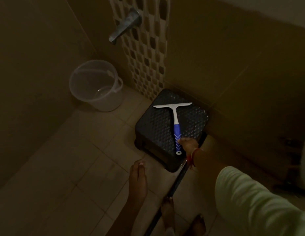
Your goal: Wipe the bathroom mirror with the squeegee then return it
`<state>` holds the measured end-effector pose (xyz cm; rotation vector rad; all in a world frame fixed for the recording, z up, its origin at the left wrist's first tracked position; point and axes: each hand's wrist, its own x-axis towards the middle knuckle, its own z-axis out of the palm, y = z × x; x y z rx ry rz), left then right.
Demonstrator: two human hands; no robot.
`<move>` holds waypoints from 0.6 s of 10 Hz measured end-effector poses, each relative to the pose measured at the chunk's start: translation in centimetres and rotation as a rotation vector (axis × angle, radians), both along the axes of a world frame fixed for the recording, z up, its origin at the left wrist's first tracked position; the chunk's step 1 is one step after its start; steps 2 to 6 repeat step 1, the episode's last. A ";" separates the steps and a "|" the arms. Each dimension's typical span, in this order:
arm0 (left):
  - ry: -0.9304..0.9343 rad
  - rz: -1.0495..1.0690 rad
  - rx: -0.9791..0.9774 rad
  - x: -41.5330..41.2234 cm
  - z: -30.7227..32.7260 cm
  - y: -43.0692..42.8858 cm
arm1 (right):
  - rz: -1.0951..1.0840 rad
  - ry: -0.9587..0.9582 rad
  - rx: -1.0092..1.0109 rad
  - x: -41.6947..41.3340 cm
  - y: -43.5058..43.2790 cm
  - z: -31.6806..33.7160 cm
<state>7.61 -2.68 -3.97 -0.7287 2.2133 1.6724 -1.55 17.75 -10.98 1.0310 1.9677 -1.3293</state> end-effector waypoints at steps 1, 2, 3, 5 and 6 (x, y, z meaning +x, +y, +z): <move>-0.006 -0.002 -0.005 -0.6 -0.3 0.9 | -0.016 0.031 -0.012 0.3 0.2 0.0; -0.006 -0.002 -0.005 -0.6 -0.3 0.9 | -0.016 0.031 -0.012 0.3 0.2 0.0; -0.006 -0.002 -0.005 -0.6 -0.3 0.9 | -0.016 0.031 -0.012 0.3 0.2 0.0; -0.006 -0.002 -0.005 -0.6 -0.3 0.9 | -0.016 0.031 -0.012 0.3 0.2 0.0; -0.006 -0.002 -0.005 -0.6 -0.3 0.9 | -0.016 0.031 -0.012 0.3 0.2 0.0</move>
